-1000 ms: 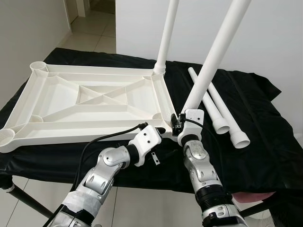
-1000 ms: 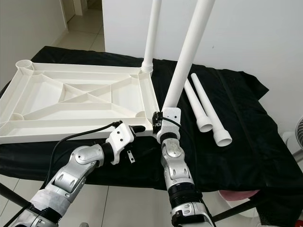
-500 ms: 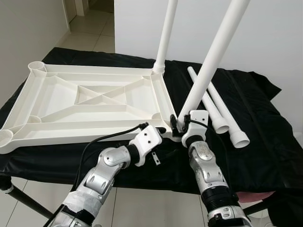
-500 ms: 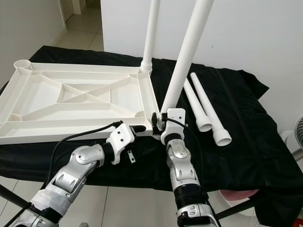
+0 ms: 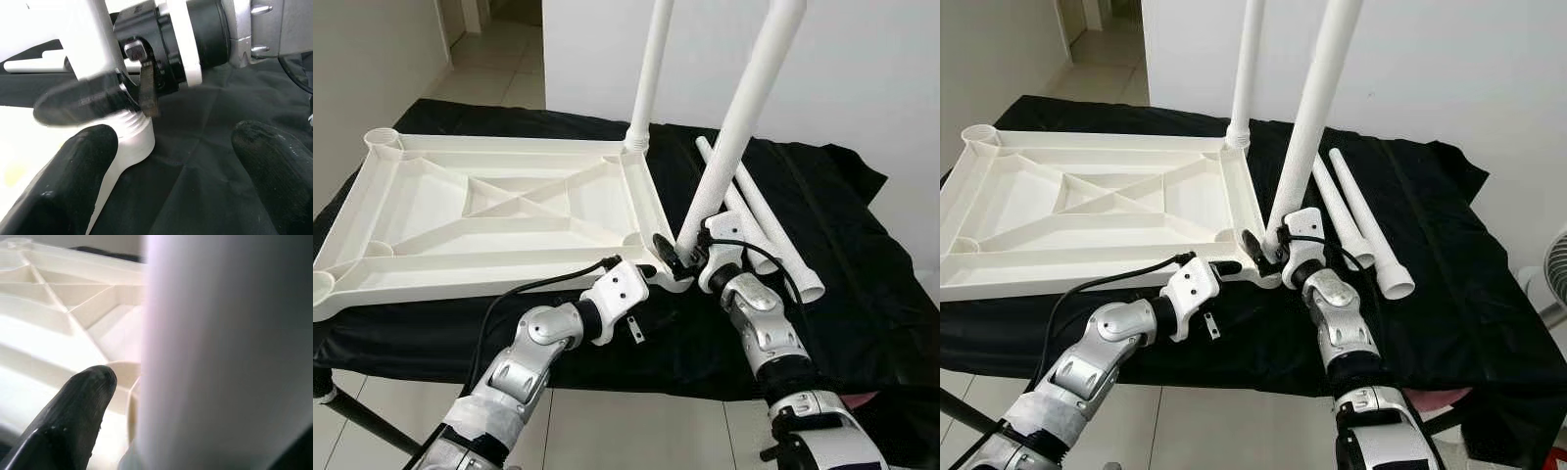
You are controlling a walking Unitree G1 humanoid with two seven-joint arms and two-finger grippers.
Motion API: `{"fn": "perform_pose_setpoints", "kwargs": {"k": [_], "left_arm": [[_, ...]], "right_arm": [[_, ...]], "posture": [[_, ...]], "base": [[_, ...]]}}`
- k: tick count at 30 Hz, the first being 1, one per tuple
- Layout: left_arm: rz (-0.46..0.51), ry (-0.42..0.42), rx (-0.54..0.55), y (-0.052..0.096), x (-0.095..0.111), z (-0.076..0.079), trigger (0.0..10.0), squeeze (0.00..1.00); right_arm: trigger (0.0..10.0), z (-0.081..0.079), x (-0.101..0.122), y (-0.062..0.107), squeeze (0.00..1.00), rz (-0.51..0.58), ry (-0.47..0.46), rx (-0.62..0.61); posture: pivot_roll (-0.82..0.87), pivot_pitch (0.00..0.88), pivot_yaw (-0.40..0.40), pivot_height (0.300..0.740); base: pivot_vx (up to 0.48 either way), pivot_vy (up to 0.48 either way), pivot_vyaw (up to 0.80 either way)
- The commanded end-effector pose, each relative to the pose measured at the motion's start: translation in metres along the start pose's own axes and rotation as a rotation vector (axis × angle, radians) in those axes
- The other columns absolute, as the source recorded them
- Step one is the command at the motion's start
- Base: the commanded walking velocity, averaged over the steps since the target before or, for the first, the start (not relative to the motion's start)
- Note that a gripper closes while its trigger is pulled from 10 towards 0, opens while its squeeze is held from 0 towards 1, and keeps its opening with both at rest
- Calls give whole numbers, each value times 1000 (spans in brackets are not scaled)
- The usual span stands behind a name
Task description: Building children table
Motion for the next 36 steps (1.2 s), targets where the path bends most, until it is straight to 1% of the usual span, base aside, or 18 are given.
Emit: {"fn": "perform_pose_setpoints", "kwargs": {"k": [1,3,4,6,7,15,22,23,27,29,32,35,36], "left_arm": [[3,2,12,-2,-1,1,10000,0],[2,2,12,-2,-1,1,10000,0],[3,1,14,-2,-1,1,10000,0],[3,1,15,-2,-1,1,10000,0],[3,2,17,-2,-1,1,10000,0],[3,7,30,1,-1,0,10000,0],[4,11,29,0,-1,1,10000,0],[4,12,27,0,-1,1,10000,0],[4,13,26,0,-1,2,10000,0],[2,14,22,0,-2,2,10000,0],[1,15,22,0,-2,2,10000,0],[1,16,21,0,-2,3,10000,0],[1,16,21,0,-2,3,10000,0]], "right_arm": [[10000,-3,-2,-2,0,-13,22,69],[10000,-4,-3,-3,0,-14,23,82],[9137,-4,-5,-4,0,-20,38,120],[9137,-4,-6,-4,0,-26,42,131],[0,-4,-7,-4,0,-34,45,140],[0,2,-11,-3,0,-35,39,149],[0,5,-16,0,0,-36,-5,116],[10000,3,-16,1,0,-30,-23,117],[10000,2,-17,2,0,-24,-31,107],[10000,-1,-16,1,0,-24,-23,43],[10000,-2,-16,1,0,-23,-22,18],[10000,-7,-13,1,0,-9,-47,-67],[10000,-7,-13,1,0,-9,-47,-67]], "posture": [[58,0,-99,740],[58,0,-99,740],[67,0,-103,740],[67,0,-103,740],[70,0,-105,740],[73,0,-109,740],[64,0,-104,740],[60,0,-101,740],[56,0,-98,740],[55,0,-99,740],[55,0,-99,740],[53,0,-101,740],[53,0,-101,740]], "base": [[0,0,0],[0,0,0],[0,0,0],[0,0,0],[0,0,0],[0,0,0],[0,0,0],[0,0,0],[0,0,0],[0,0,0],[0,0,0],[0,0,0],[0,0,0]]}}
Point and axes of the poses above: a point about 5 cm out from each wrist's last joint towards the gripper, its own y axis pointing back from the gripper into the wrist, its own x axis along the axis of the wrist's last joint, z = x × y, the point moved 2 cm from there along -y, pointing out of the wrist towards the gripper, and after that the axes turned 10 degrees about y, right-handed, at the moved point
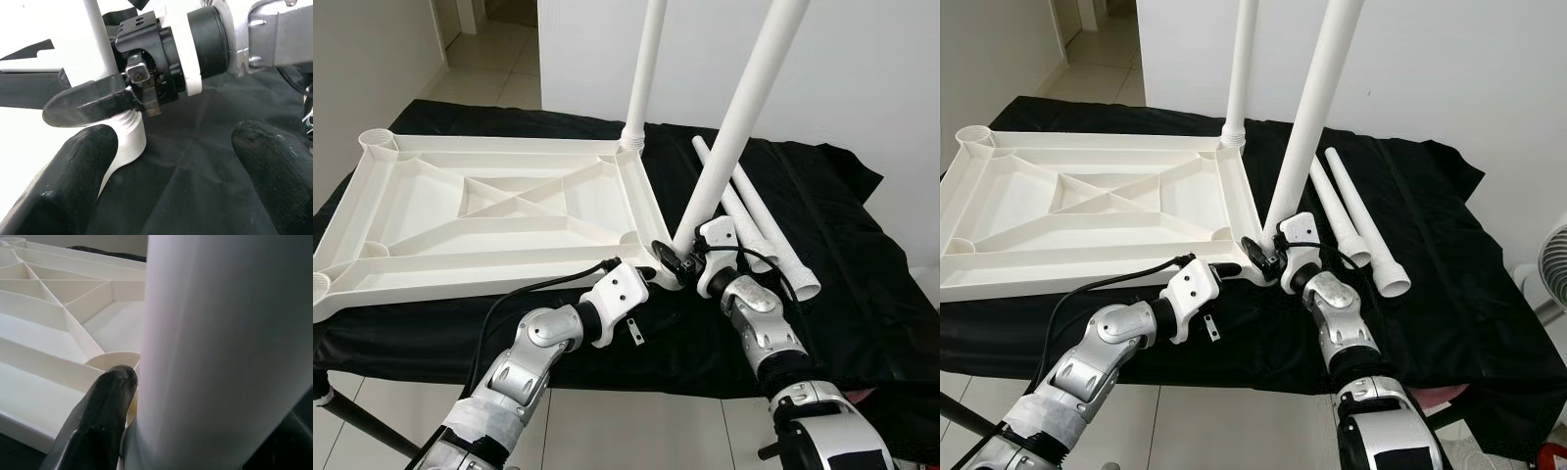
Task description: Building children table
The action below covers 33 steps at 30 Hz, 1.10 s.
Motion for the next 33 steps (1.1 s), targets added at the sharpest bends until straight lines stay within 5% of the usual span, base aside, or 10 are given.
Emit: {"fn": "perform_pose_setpoints", "kwargs": {"k": [1,18,27,28,33], "left_arm": [[3,7,19,-1,0,2,10000,0],[6,12,13,-3,0,4,10000,0],[3,13,15,-2,-1,4,10000,0],[2,13,16,-2,-1,4,10000,0],[3,14,16,-2,-1,4,10000,0]], "right_arm": [[10000,-5,-5,2,0,-23,-37,-58],[10000,-20,-3,3,0,-114,-134,-433],[10000,-22,1,5,43,-109,-136,-436],[10000,-20,3,6,973,-102,-146,-445],[10000,-16,11,6,1000,-60,-150,-431]], "posture": [[51,0,-102,740],[51,0,-102,740],[49,0,-104,740],[49,0,-104,740],[47,0,-103,740]], "base": [[0,0,0],[0,0,0],[0,0,0],[0,0,0],[0,0,0]]}}
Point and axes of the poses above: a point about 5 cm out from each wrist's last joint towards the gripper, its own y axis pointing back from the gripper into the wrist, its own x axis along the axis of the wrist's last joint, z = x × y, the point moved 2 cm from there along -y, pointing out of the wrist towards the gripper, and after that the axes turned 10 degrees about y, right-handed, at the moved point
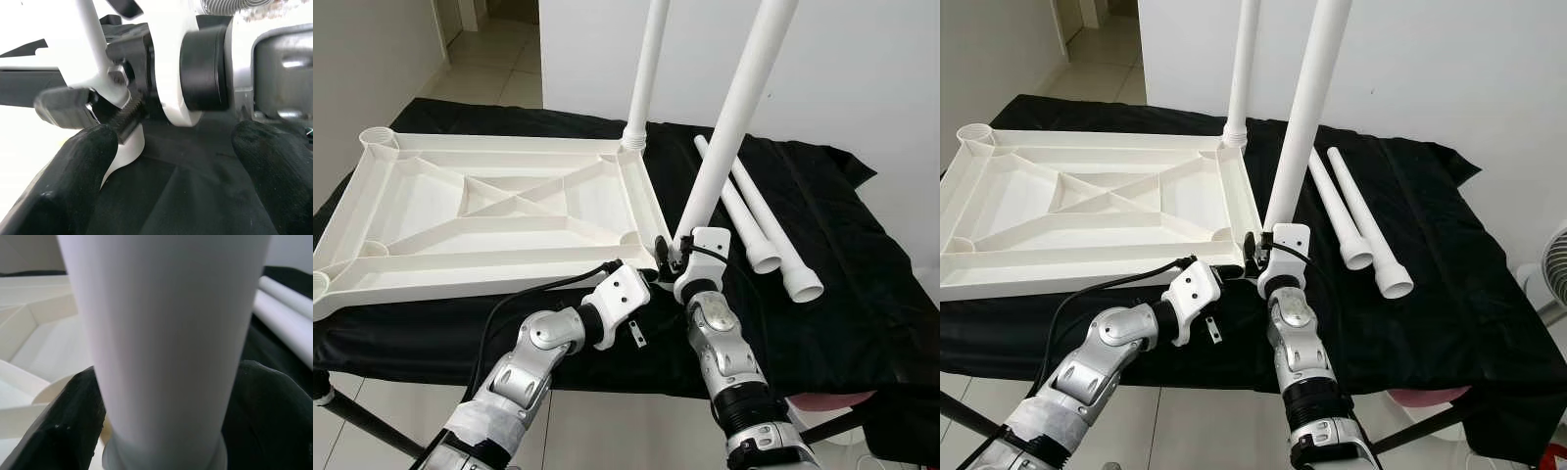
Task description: Building children table
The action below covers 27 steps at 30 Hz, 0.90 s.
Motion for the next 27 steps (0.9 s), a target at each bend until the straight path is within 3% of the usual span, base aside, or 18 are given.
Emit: {"fn": "perform_pose_setpoints", "kwargs": {"k": [1,3,4,5,6,8,10,13,23,25,26,27], "left_arm": [[-3,3,18,-1,-1,1,10000,0],[-3,4,17,-1,-1,1,10000,0],[-4,3,17,-1,-1,1,10000,0],[-4,3,17,-1,-1,1,10000,0],[-4,4,15,-1,-1,1,10000,0],[-5,3,13,-1,-1,1,10000,0],[-5,3,13,-1,-1,1,10000,0],[-5,2,7,-1,-1,1,10000,0],[-6,-5,1,-1,1,0,10000,0],[-6,-6,2,-1,1,0,10000,0],[-7,-7,3,-1,1,0,10000,0],[-7,-7,4,-1,1,0,10000,0]], "right_arm": [[10000,4,2,0,1000,10,-6,22],[10000,4,3,0,1000,13,-4,50],[10000,3,2,0,667,17,1,129],[10000,3,2,0,667,17,1,129],[10000,2,2,1,0,22,8,194],[10000,2,2,2,0,30,36,302],[10000,2,2,2,0,31,42,318],[10000,8,7,-2,0,73,124,468],[10000,7,6,-14,0,52,179,625],[9412,7,3,-14,0,36,183,645],[7059,8,-1,-14,0,20,189,657],[7059,8,-4,-14,0,9,195,663]], "posture": [[46,0,-103,740],[46,0,-103,740],[41,0,-101,740],[41,0,-101,740],[39,0,-100,740],[37,0,-98,740],[37,0,-98,740],[35,0,-89,740],[50,0,-86,740],[50,0,-86,740],[53,0,-86,740],[53,0,-86,740]], "base": [[0,0,0],[0,0,0],[0,0,0],[0,0,0],[0,0,0],[0,0,0],[0,0,0],[0,0,0],[0,0,0],[0,0,0],[0,0,0],[0,0,0]]}}
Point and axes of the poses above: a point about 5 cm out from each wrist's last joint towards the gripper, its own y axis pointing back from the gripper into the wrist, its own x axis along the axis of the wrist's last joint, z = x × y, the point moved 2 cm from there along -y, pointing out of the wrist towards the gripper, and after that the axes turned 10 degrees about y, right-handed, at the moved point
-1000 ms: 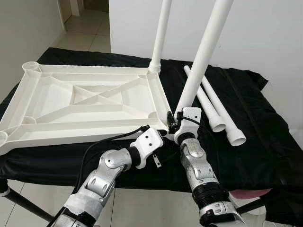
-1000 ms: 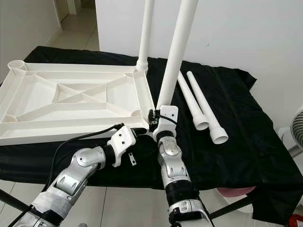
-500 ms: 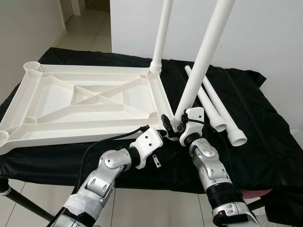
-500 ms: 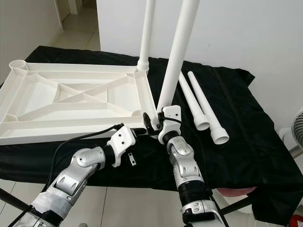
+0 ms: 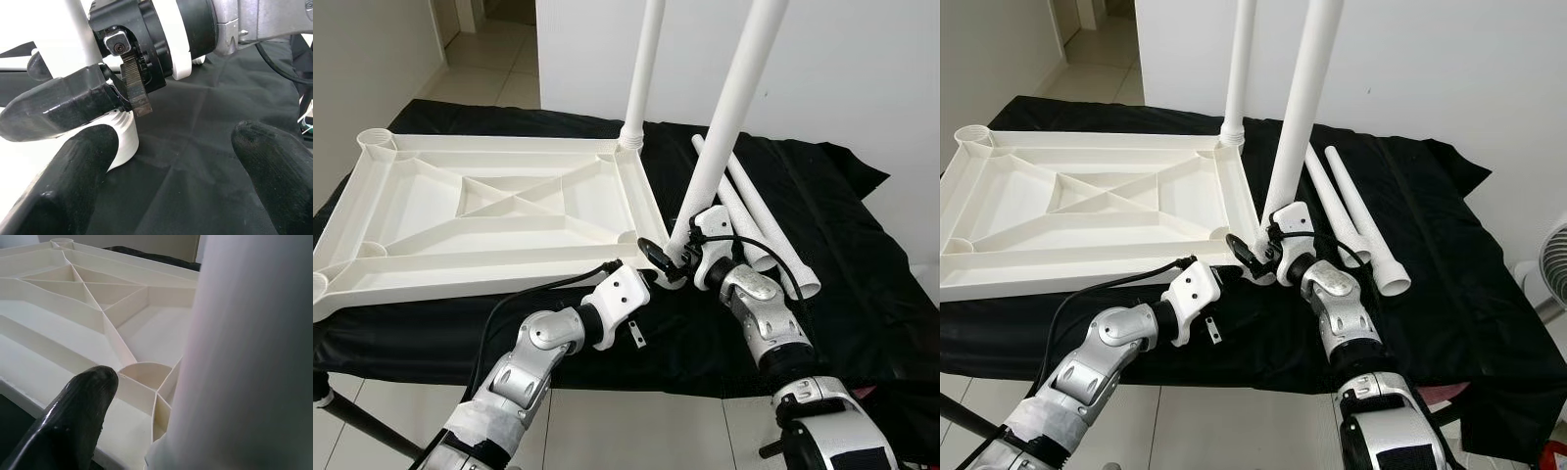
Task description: Building children table
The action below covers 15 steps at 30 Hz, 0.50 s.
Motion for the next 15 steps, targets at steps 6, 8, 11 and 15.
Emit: {"fn": "perform_pose_setpoints", "kwargs": {"k": [6,8,11,15], "left_arm": [[-7,-2,3,2,1,1,10000,0],[-9,-1,1,2,0,1,10000,0],[-12,0,-3,3,-1,2,10000,0],[-15,0,-7,3,-1,2,10000,0]], "right_arm": [[0,-2,-25,8,0,-93,-19,39],[0,1,-27,10,0,-97,-20,34],[0,6,-29,12,0,-102,-19,17],[0,14,-30,15,0,-104,-23,-25]], "posture": [[55,0,-86,740],[54,0,-86,740],[52,0,-83,740],[50,0,-82,740]], "base": [[0,0,0],[0,0,0],[0,0,0],[0,0,0]]}}
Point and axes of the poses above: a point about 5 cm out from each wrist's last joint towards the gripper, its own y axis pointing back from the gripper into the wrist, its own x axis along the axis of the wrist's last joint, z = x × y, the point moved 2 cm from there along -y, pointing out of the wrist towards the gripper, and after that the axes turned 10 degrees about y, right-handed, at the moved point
